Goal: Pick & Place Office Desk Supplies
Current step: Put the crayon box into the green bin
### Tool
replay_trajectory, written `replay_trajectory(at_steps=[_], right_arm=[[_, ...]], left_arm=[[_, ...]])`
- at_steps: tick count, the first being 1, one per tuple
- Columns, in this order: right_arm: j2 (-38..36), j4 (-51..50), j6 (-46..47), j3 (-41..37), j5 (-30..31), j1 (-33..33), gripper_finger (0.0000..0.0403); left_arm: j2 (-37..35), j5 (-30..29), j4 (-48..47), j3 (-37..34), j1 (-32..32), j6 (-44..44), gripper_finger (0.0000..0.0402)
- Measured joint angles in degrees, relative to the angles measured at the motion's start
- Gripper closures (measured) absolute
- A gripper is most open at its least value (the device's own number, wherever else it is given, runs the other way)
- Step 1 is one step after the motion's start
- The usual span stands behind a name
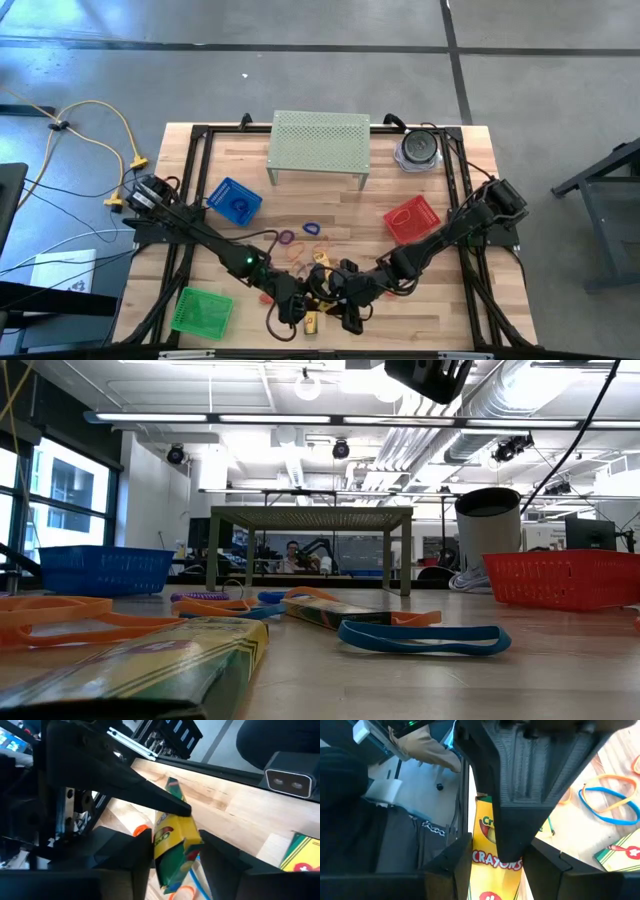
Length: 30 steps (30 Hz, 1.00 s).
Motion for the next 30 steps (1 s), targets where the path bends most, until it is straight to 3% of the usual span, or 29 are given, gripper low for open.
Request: replay_trajectory(at_steps=[9,16,25,30], right_arm=[[0.0,0.1,0.3,0.0,-0.3,0.0,0.0256],[0.0,0.1,0.4,0.0,-0.9,0.0,0.0246],[0.0,-1.0,-0.7,0.1,-2.3,-0.3,0.0158],[0.0,-4.2,-0.2,0.1,-3.7,-0.3,0.0145]], left_arm=[[0.0,-1.0,0.6,0.0,0.0,0.0,0.0333],[0.0,-1.0,0.5,0.0,0.0,-0.5,0.0332],[0.0,-1.2,-0.5,0.0,-0.6,-3.7,0.0332],[0.0,-2.1,-1.3,0.0,-2.1,-5.4,0.0332]])
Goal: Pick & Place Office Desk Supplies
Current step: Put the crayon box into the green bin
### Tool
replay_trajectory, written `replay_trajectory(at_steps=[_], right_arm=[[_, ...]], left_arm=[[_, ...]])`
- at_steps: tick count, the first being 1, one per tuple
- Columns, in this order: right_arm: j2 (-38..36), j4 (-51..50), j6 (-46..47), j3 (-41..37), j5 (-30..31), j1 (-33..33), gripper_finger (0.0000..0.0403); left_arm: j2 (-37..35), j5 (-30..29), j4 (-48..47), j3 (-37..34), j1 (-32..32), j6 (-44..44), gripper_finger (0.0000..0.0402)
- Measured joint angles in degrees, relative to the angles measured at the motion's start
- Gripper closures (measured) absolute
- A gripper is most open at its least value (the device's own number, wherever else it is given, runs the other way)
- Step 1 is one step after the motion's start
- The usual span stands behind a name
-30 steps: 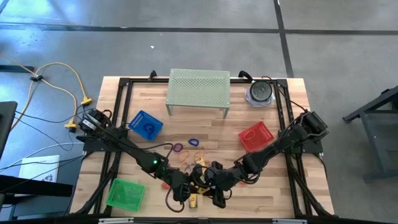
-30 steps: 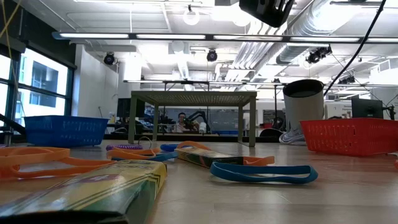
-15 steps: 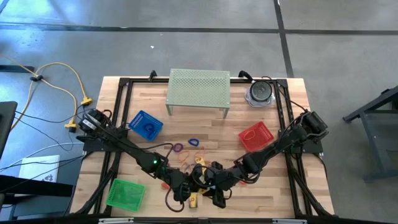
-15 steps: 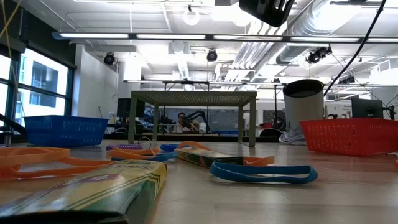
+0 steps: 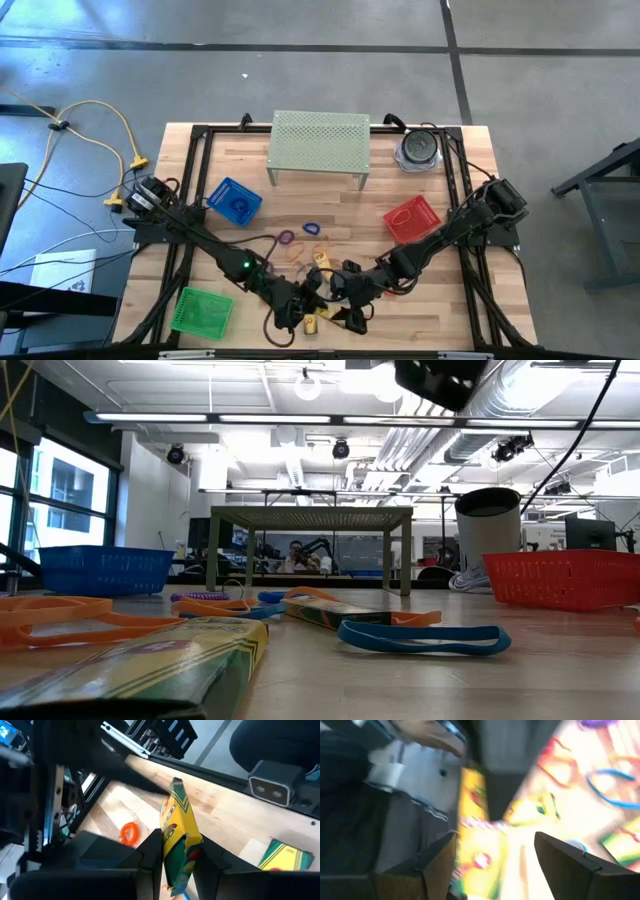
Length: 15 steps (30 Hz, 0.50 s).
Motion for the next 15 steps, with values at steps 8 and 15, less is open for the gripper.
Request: replay_trajectory(at_steps=[8,15], right_arm=[[0.0,-4.5,7.9,0.0,-0.4,0.1,0.0153],[-0.2,-12.9,19.7,0.1,2.4,1.6,0.0154]], left_arm=[[-0.3,-4.0,-1.4,0.0,-1.7,-5.8,0.0332],[-3.5,-11.4,-7.3,1.0,-3.6,-13.5,0.0332]])
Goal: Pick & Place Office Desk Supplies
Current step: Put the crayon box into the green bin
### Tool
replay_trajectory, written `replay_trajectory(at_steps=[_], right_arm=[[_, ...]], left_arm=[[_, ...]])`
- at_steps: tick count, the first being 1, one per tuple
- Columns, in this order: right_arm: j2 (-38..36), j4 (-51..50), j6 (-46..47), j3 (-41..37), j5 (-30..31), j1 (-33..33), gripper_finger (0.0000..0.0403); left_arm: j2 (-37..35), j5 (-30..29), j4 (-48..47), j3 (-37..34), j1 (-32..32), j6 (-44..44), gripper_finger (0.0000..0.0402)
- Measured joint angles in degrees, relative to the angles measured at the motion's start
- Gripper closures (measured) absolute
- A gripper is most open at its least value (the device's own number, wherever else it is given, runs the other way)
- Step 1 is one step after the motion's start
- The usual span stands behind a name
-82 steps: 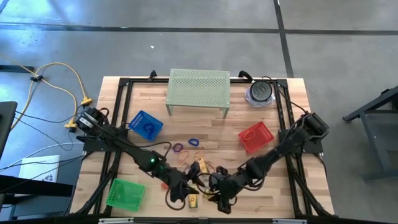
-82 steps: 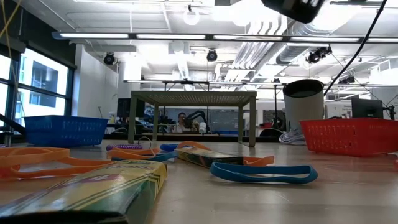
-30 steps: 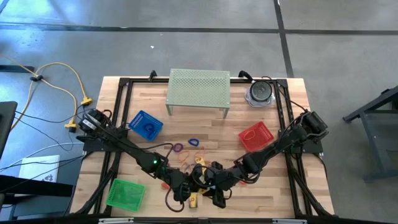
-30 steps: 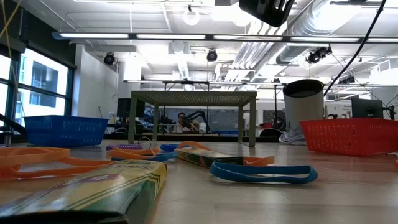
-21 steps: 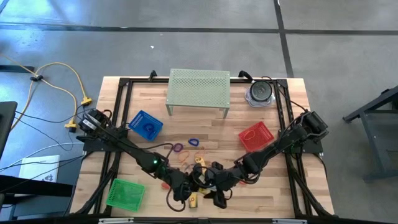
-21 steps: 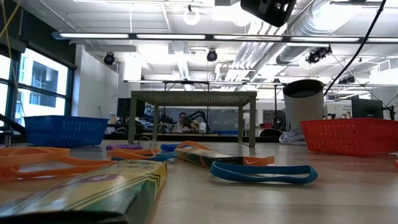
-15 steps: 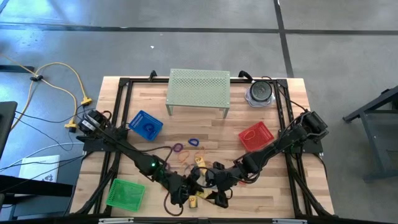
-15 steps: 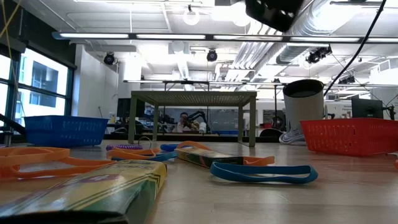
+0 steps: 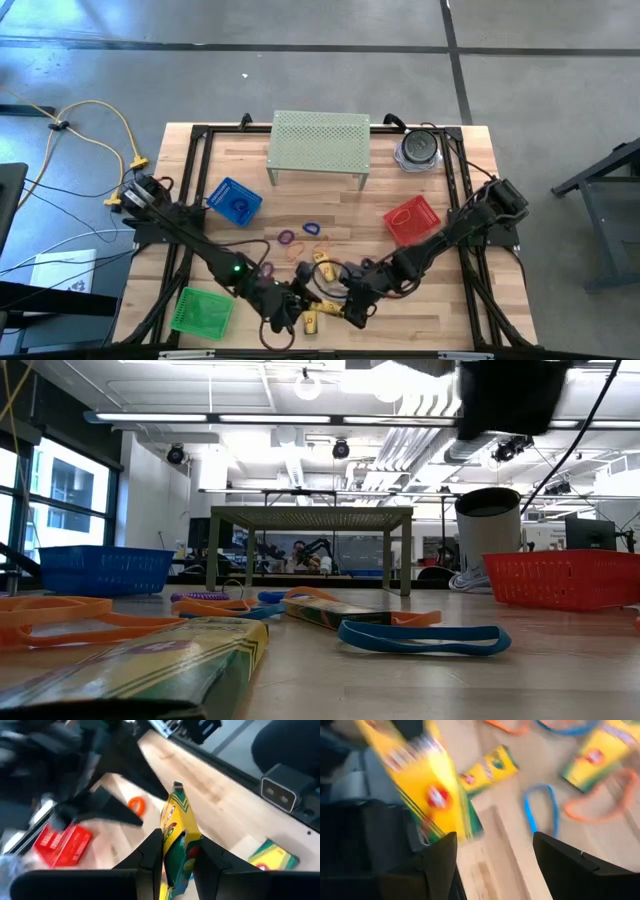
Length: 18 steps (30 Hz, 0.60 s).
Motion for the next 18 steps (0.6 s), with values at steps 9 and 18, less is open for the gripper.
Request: replay_trajectory(at_steps=[9,18], right_arm=[[0.2,-6.5,6.2,-0.1,6.3,5.0,0.0154],[0.2,-7.5,2.7,-0.1,12.2,7.9,0.0154]], left_arm=[[-3.3,-3.0,-36.6,15.6,-4.0,-26.5,0.0332],[-3.6,15.5,-67.9,27.7,-10.7,-76.6,0.0332]])
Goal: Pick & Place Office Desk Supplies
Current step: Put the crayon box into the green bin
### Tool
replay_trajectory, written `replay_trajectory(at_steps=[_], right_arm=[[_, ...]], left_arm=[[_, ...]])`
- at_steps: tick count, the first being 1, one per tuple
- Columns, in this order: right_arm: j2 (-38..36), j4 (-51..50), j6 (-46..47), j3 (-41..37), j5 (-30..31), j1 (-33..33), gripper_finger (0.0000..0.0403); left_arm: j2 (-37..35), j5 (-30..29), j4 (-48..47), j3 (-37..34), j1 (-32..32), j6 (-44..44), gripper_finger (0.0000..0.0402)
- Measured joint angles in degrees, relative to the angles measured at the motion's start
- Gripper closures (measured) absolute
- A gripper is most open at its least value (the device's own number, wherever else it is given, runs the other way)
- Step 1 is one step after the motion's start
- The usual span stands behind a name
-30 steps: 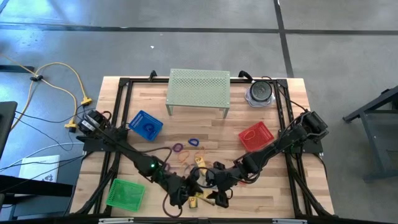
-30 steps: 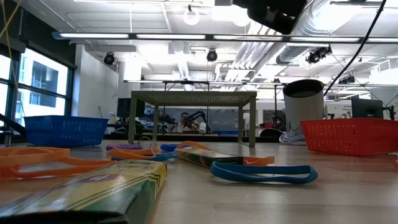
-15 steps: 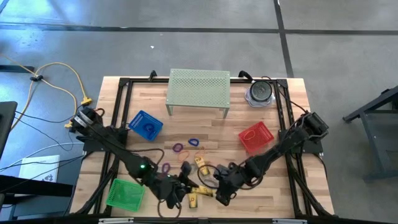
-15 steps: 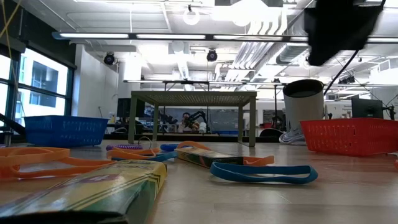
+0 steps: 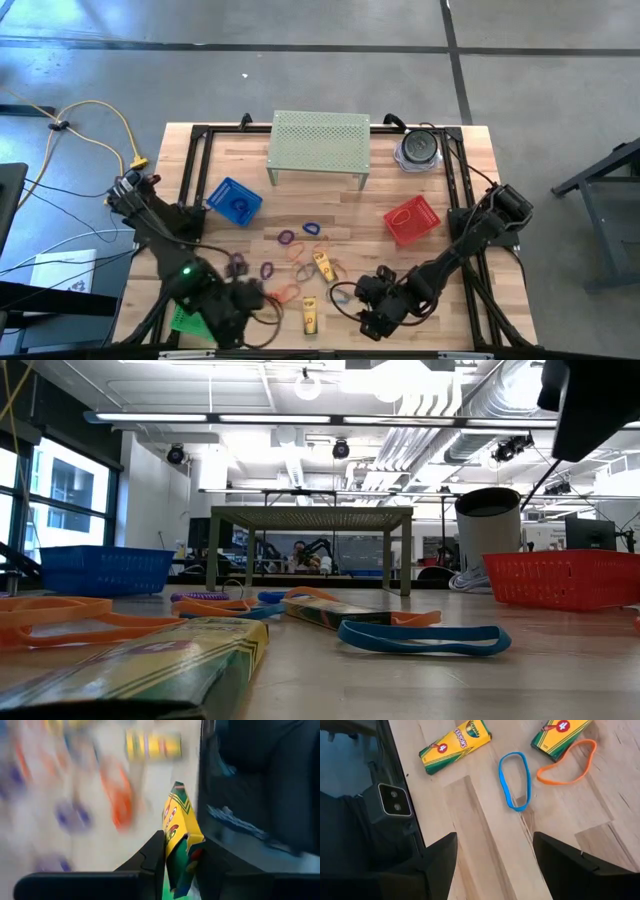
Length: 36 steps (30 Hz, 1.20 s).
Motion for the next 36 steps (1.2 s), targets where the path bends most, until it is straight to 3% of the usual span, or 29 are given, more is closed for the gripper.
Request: replay_trajectory(at_steps=[4,9,13,18,30,36], right_arm=[[0.0,-0.1,-0.6,0.0,-0.3,-0.1,0.0154],[0.0,0.0,-4.1,0.0,-0.2,-0.3,0.0154],[0.0,0.0,-5.9,0.0,-0.2,-1.2,0.0154],[0.0,0.0,-7.0,0.0,-0.1,-2.3,0.0154],[0.1,0.3,-5.6,0.0,0.0,-2.3,0.0154],[0.1,0.3,-7.3,0.0,1.0,-2.4,0.0154]], left_arm=[[0.2,5.1,-3.8,0.0,-5.3,-17.0,0.0332],[0.1,4.9,-6.8,0.0,-10.5,-30.7,0.0332],[0.1,5.2,-13.8,0.0,-12.5,-43.5,0.0332],[0.1,8.1,-25.0,-0.1,-11.9,-53.1,0.0332],[2.9,14.4,-24.2,-0.1,-11.7,-57.4,0.0332],[6.5,21.6,-24.0,-0.2,-11.9,-58.7,0.0332]])
